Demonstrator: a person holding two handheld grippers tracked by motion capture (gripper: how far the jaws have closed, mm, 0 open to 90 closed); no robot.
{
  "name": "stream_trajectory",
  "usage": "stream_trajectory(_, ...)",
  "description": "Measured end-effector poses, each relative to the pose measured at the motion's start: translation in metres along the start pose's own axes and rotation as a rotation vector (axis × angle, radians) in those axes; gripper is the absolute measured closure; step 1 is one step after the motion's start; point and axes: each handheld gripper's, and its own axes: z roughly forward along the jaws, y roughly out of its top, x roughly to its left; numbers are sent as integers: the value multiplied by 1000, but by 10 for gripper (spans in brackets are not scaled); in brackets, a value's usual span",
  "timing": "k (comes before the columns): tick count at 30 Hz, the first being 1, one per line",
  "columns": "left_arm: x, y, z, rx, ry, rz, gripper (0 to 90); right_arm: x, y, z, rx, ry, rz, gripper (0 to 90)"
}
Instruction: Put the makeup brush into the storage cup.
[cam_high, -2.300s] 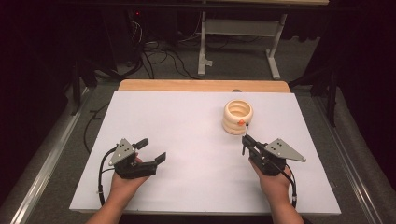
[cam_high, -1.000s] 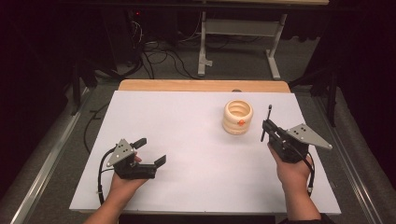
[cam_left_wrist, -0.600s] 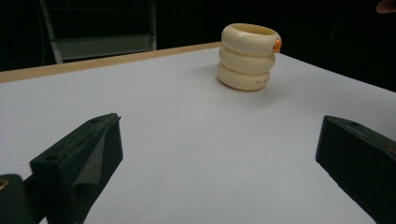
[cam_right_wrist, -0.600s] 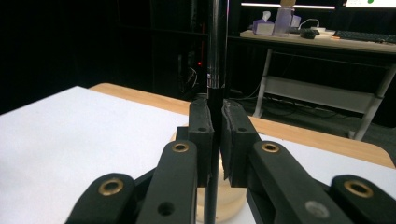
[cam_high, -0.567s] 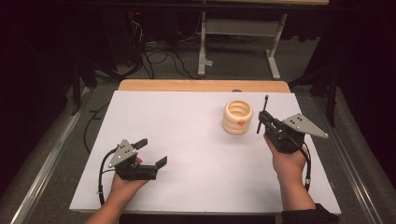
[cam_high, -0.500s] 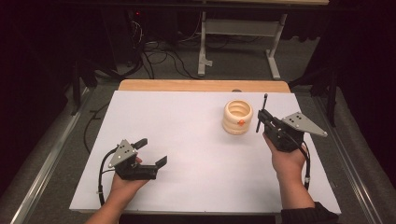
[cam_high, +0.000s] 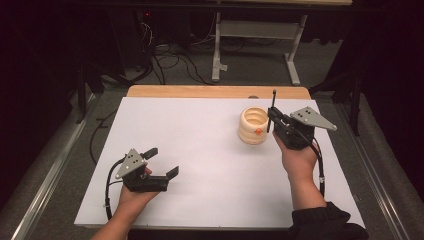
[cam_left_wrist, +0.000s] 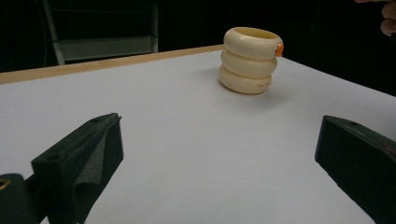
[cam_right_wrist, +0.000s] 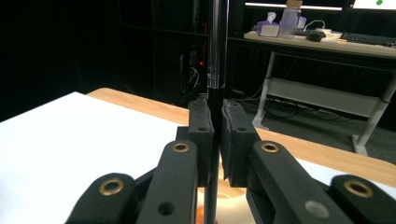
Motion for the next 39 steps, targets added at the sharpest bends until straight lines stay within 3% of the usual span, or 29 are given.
stream_trajectory(19,0,1,-1,-1,-6,3,18,0,13,35,10,-14,-7,862)
stream_trajectory(39,2,2,-3,-4,-6,-5,18,-14,1,62,41,-29,38,862)
